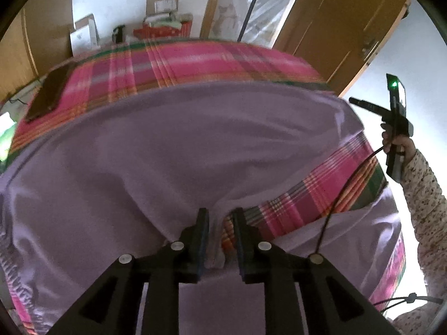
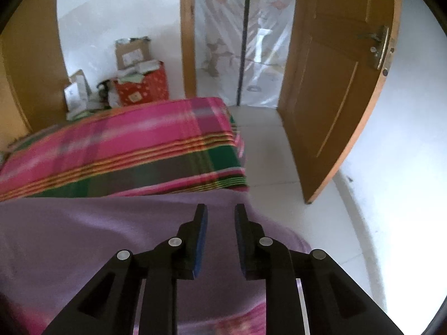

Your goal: Fold clothes

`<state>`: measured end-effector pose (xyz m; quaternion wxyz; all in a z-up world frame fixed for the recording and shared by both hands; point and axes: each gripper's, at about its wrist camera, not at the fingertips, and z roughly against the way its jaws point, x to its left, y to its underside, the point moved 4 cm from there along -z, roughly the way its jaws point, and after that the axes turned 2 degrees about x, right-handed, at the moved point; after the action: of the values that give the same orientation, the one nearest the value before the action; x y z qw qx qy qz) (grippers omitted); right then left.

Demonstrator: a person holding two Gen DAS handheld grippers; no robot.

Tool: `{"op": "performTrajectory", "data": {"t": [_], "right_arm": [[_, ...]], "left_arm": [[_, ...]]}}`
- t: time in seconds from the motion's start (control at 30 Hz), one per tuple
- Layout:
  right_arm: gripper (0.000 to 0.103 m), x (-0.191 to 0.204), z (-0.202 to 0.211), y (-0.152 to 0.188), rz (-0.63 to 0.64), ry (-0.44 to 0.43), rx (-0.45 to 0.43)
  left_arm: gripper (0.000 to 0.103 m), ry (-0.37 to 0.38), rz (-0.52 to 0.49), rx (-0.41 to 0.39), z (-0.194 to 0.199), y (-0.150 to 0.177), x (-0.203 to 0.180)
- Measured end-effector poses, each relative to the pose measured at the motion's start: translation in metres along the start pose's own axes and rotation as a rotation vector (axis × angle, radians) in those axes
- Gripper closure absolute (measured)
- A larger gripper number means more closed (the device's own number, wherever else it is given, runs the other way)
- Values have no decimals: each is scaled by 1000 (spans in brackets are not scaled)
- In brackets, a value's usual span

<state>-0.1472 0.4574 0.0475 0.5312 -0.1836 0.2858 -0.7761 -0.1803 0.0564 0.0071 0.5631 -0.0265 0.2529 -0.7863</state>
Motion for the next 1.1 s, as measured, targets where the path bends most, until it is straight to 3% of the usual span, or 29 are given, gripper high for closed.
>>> {"op": "performTrajectory", "data": {"t": [0.17,0.37,0.47,0.7,0.9,1.1], "right_arm": [[80,26,30,0,17,-60,-18],[78,76,78,-4,80,-205,-54],[66,105,104,-6,121,-281,-82],[66,179,152,10,266,-453,-80],[66,242,197,28,402,-583,-82],[66,290,241,39,492,-717,-105]], "left_arm": [[82,-2,63,-64,35,8,22],[82,-98,156,-84,62,30,68],[82,-128,210,-80,72,44,91],[81,-186,320,-76,99,79,144],[81,-243,342,-64,115,88,175],[81,-242,377,-81,135,98,196]]}}
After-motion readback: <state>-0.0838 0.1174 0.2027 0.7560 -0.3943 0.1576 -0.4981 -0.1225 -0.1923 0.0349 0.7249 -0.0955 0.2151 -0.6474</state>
